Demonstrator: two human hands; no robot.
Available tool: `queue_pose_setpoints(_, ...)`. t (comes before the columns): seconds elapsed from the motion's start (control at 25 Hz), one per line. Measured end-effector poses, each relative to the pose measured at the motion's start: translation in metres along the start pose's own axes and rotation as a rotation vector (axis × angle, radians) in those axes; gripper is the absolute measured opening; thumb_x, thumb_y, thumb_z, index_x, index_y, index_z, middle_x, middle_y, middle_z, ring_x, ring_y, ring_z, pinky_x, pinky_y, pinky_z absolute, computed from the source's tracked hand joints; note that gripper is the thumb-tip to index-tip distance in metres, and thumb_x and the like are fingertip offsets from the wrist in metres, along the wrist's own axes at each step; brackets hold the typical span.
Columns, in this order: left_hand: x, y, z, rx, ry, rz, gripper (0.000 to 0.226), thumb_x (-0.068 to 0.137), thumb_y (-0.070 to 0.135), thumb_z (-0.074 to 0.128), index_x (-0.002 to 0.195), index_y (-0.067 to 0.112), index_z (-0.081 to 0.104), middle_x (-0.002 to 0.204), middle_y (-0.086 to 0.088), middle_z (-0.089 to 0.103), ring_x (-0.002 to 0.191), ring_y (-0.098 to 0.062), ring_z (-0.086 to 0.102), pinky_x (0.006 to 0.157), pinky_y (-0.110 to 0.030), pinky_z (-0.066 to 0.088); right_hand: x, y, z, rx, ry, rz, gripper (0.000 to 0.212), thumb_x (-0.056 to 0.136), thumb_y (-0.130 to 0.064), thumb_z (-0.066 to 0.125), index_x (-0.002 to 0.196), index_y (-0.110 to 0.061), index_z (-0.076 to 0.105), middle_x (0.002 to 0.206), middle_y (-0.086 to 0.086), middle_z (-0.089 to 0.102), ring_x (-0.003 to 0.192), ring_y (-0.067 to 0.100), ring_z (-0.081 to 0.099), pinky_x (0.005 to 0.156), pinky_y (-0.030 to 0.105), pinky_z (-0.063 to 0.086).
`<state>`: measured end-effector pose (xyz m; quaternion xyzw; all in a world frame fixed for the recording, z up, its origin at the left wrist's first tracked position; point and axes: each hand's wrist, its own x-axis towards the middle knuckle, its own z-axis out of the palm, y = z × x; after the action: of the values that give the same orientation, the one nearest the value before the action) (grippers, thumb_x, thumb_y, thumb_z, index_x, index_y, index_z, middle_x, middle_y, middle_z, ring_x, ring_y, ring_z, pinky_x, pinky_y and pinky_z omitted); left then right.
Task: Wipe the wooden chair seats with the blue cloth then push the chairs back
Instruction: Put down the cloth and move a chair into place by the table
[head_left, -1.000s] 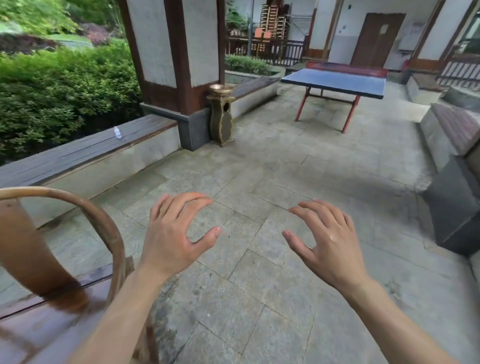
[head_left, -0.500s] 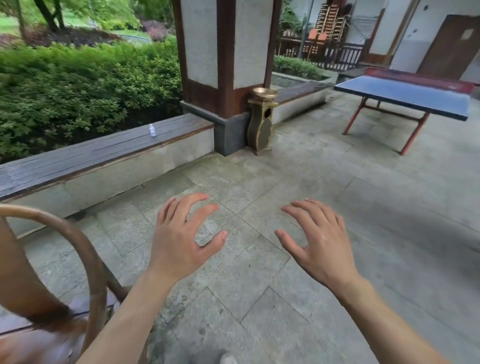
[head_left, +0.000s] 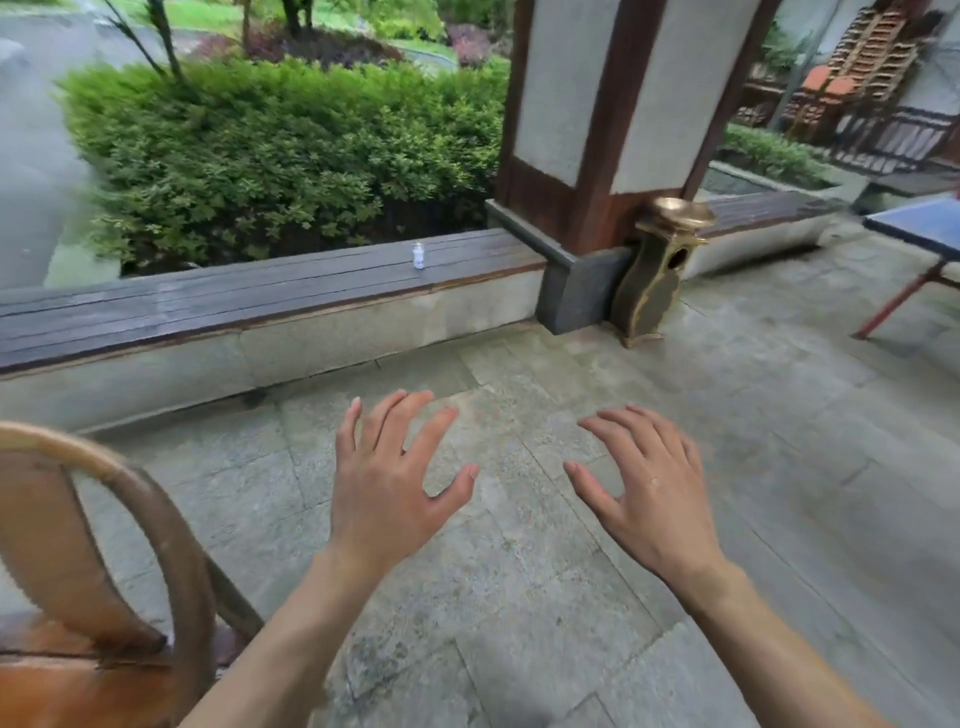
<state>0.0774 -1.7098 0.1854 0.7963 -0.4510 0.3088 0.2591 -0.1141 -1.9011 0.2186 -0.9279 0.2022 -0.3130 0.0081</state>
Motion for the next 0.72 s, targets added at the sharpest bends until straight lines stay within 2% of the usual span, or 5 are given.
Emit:
queue_pose_setpoints(0.16,0.022,-0.054,0.039,0.149,-0.035,-0.091,0.058,0.093,0.063,0.045,0.131,0.023,0.065,0.142,-0.007,0.056,0.135,-0.029,0.050,0.113,-0.062,0.028,0.076,0.013,0.077,0.053,-0.018,-0.108,0.048,0.093,-0.059,0.046,0.123,-0.025,0.063,0.133,0.000,0.061,0.138,0.028,0.044,0.107,0.049,0.036)
queue_pose_setpoints(0.48,0.102,-0.149,0.119,0.422,-0.125,-0.329,0.068,0.089,0.067,0.047,0.145,0.029,0.051,0.159,-0.004,0.038,0.148,-0.029,0.032,0.117,-0.065,0.017,0.256,0.008,0.240,0.213,-0.075,-0.408,0.060,0.093,-0.061,0.047,0.139,-0.024,0.055,0.147,0.005,0.052,0.146,0.032,0.034,0.115,0.063,0.025)
queue_pose_setpoints(0.72,0.121,-0.210,0.133,0.622,-0.162,-0.685,0.075,0.088,0.073,0.038,0.151,0.033,0.039,0.165,-0.002,0.024,0.154,-0.028,0.014,0.121,-0.063,0.003,0.360,-0.055,0.336,0.296,-0.179,-0.642,0.068,0.092,-0.066,0.044,0.146,-0.025,0.048,0.157,0.004,0.041,0.152,0.032,0.022,0.117,0.067,0.016)
